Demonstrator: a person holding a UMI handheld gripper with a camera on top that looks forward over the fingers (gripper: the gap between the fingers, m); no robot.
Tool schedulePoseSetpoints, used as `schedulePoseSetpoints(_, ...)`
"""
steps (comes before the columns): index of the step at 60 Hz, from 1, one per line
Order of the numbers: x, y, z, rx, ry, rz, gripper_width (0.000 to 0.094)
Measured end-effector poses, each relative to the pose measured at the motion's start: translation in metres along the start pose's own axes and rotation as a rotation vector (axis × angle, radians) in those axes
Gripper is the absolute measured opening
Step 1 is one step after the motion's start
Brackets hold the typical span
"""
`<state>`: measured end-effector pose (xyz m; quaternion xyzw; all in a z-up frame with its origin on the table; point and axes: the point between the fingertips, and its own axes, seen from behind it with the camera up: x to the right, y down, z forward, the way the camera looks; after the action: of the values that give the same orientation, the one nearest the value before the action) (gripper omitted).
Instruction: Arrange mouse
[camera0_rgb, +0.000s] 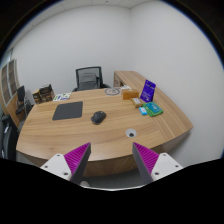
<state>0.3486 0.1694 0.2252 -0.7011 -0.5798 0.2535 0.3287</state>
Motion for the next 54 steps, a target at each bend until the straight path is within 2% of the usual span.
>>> schedulePoseSetpoints(27, -0.049, -0.01, 0.091, 0.011, -0.07, -0.037, 0.0863)
schedulePoseSetpoints(45, -0.083, -0.022, 0.186, 0.041, -0.094, -0.076, 0.0859)
schedulePoseSetpoints(54, -0.092, -0.026, 0.235, 0.028, -0.09, -0.064, 0.0862)
